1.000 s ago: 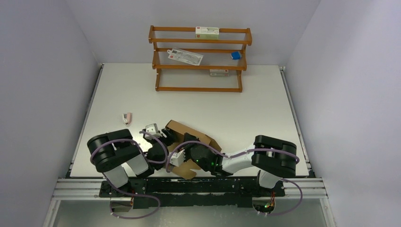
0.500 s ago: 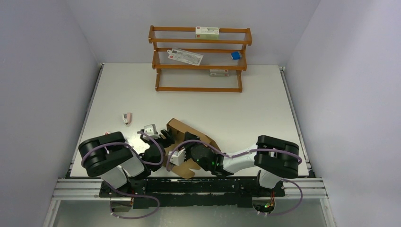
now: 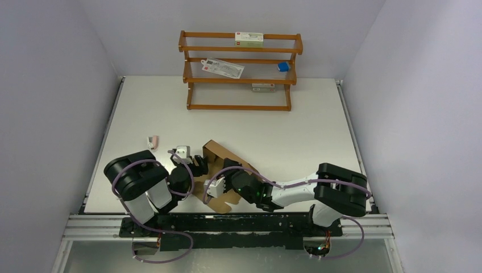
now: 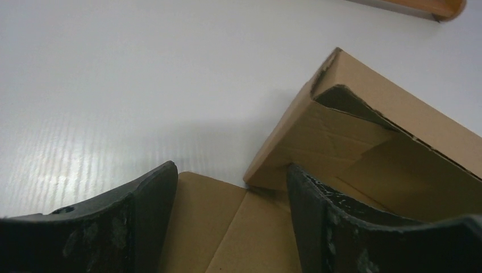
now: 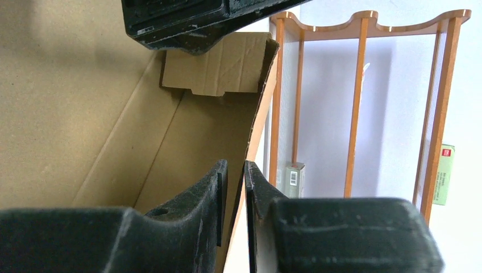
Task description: Fold the paper box
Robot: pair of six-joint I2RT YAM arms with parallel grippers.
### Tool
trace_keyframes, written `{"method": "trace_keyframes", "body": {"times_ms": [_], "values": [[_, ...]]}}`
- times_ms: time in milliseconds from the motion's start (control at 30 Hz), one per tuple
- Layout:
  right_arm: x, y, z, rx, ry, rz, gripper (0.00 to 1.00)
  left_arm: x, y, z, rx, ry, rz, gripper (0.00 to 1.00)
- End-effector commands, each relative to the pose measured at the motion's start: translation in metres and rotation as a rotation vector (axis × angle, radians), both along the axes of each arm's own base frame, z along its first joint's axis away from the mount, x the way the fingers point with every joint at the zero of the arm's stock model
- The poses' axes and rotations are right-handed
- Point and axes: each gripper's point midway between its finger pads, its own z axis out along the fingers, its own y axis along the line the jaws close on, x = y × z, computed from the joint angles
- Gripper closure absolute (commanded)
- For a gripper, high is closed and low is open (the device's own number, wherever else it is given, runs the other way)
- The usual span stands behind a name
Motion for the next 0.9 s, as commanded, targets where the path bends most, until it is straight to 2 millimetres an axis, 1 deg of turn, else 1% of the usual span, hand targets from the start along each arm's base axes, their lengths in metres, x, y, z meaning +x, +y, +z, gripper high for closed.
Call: {"method": "trace_keyframes", "body": {"times_ms": [0, 200, 367, 567, 667, 867], "values": [[-0.001, 0.0, 0.005, 0.015, 0.036, 0.019, 0.79, 0.005, -0.025, 0.029, -0.072, -0.097, -0.141, 0.24], [-0.001, 0.001, 0.0, -0.007, 0.073, 0.039, 0.8, 0.013, -0.032, 0.029, -0.067, -0.11, -0.229, 0.23], [0.001, -0.001, -0.01, -0.065, 0.071, 0.031, 0.84, 0.016, -0.042, 0.03, -0.068, -0.122, -0.291, 0.26], [0.003, -0.001, -0.012, -0.088, 0.065, 0.032, 0.86, 0.02, -0.049, 0.033, -0.068, -0.139, -0.338, 0.33], [0.003, 0.001, -0.012, -0.092, 0.08, 0.039, 0.86, 0.023, -0.048, 0.036, -0.077, -0.156, -0.336, 0.38], [0.001, 0.002, -0.013, -0.095, 0.105, 0.049, 0.86, 0.03, -0.047, 0.037, -0.116, -0.169, -0.319, 0.44]]}}
